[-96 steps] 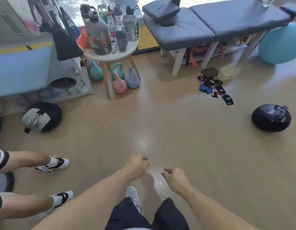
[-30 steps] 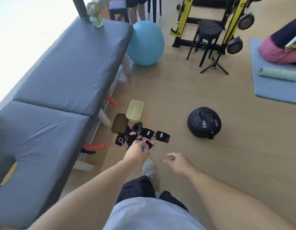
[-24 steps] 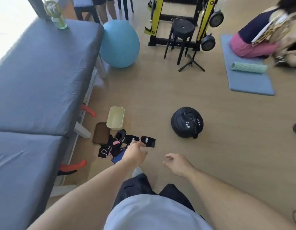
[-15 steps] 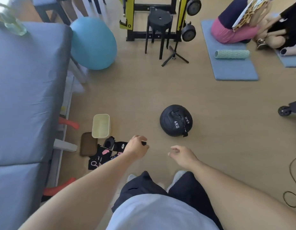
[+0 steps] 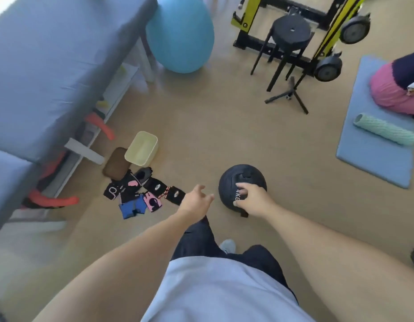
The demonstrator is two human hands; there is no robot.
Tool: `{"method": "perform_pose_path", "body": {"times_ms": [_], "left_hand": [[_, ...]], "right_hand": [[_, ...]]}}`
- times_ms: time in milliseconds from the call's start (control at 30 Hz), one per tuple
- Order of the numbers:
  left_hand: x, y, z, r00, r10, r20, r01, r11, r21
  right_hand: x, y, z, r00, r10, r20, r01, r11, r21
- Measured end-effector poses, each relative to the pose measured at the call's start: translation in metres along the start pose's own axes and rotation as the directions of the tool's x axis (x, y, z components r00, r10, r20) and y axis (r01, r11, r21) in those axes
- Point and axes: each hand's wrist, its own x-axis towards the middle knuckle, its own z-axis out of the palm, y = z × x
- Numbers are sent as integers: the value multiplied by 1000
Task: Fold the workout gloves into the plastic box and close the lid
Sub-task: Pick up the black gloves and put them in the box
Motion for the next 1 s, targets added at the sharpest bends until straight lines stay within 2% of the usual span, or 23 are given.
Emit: {"method": "perform_pose_path", "body": {"times_ms": [200, 467, 633, 733, 833, 933, 1000], "left_hand": [[38, 22, -13, 983, -119, -141, 84, 969, -233], [82, 39, -74, 947, -226, -228, 154, 942, -297], [91, 36, -111, 882, -340, -328, 196, 895, -402], [100, 37, -119, 826, -462, -324, 235, 804, -546], [118, 42, -119, 766, -581, -277, 226, 646, -729], [136, 51, -124, 699, -682, -214, 221, 490, -843], [146, 60, -132, 621, -755, -211, 205, 416, -886]], "right_hand": [[67, -37, -36, 988, -112, 102, 130, 971, -200], [133, -126, -54, 941, -212, 264, 302, 877, -374], [168, -182, -55, 907, -250, 339, 383, 824, -417], [194, -210, -50, 871, -257, 419, 447, 768, -458], [225, -237, -47, 818, -265, 510, 528, 696, -486], [262, -266, -49, 747, -241, 619, 620, 588, -520], [290, -285, -52, 691, -207, 693, 685, 494, -535]]}}
